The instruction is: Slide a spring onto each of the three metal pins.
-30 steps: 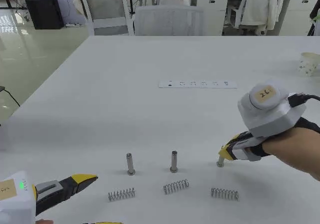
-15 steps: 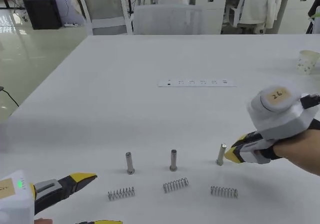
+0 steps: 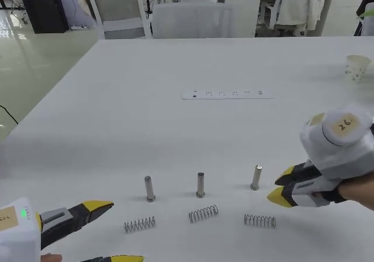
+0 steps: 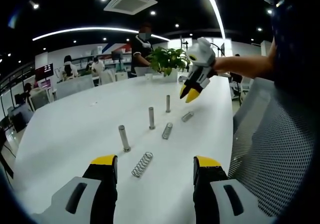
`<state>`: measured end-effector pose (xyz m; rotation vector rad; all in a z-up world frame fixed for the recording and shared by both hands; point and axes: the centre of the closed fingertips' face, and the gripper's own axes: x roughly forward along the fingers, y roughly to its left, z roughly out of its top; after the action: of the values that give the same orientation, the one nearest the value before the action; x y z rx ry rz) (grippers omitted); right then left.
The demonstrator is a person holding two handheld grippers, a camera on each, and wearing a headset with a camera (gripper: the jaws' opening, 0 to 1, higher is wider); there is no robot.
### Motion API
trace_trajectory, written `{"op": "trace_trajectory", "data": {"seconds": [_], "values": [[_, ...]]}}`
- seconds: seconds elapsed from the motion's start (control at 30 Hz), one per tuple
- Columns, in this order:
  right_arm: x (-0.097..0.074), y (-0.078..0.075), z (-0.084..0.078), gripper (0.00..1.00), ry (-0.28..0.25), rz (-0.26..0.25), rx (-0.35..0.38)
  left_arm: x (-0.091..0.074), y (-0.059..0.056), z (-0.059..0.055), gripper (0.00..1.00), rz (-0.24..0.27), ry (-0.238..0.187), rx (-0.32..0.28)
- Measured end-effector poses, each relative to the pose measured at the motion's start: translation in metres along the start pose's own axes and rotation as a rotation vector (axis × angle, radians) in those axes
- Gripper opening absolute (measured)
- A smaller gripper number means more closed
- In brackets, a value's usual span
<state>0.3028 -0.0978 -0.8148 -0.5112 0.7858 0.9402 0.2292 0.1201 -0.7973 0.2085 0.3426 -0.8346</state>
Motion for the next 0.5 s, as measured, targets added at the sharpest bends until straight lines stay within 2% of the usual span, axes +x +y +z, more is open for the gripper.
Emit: {"op": "trace_trajectory", "data": {"seconds": [0.3, 0.5], "values": [[0.008, 0.02, -0.017, 0.18, 0.048, 0.086, -0.069, 0.001, -0.003, 0.003, 0.56, -0.004, -0.001, 0.003], [0.013, 0.021, -0.024, 0.18, 0.076, 0.097, -0.104, 0.001, -0.004, 0.002, 0.56, -0.006, 0.002, 0.001]]}}
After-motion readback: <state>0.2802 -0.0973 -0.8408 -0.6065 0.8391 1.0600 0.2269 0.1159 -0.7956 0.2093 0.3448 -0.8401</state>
